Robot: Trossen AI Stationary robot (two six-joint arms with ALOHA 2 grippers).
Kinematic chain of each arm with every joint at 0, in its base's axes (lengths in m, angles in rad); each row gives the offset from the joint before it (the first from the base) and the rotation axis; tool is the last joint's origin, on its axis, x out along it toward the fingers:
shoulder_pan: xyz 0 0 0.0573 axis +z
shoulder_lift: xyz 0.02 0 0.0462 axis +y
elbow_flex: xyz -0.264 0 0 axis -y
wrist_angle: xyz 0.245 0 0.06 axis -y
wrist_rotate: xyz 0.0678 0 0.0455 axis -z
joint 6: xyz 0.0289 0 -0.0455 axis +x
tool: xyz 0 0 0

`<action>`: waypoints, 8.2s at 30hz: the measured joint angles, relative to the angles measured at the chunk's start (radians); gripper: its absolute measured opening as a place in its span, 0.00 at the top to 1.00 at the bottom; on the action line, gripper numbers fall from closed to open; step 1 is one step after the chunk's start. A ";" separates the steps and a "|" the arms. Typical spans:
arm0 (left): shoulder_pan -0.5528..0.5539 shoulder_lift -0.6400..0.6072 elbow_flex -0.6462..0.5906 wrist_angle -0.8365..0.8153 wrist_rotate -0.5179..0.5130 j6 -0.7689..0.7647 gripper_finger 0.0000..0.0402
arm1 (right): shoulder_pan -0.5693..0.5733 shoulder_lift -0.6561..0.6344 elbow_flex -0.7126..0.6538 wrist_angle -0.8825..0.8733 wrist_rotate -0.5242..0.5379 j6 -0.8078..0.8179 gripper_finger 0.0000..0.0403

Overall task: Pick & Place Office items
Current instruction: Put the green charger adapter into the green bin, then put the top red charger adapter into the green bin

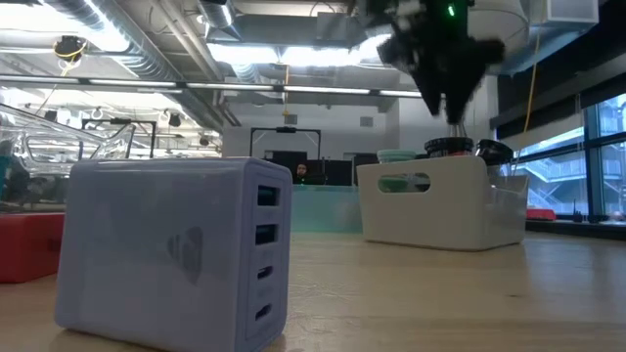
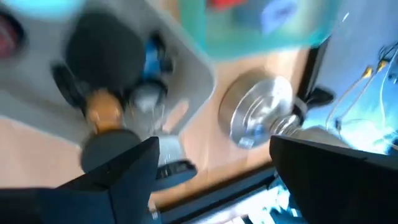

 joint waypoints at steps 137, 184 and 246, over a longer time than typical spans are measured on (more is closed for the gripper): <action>0.901 0.271 0.359 -0.581 1.151 0.402 0.46 | 0.502 -0.326 0.060 0.090 0.428 0.422 0.23; 1.021 0.275 0.019 -0.339 1.178 0.404 0.31 | 0.467 -0.326 0.060 0.090 0.402 0.422 0.23; 0.898 0.431 0.241 -0.181 1.358 0.365 0.71 | 0.425 -0.327 0.061 0.117 0.405 0.413 0.23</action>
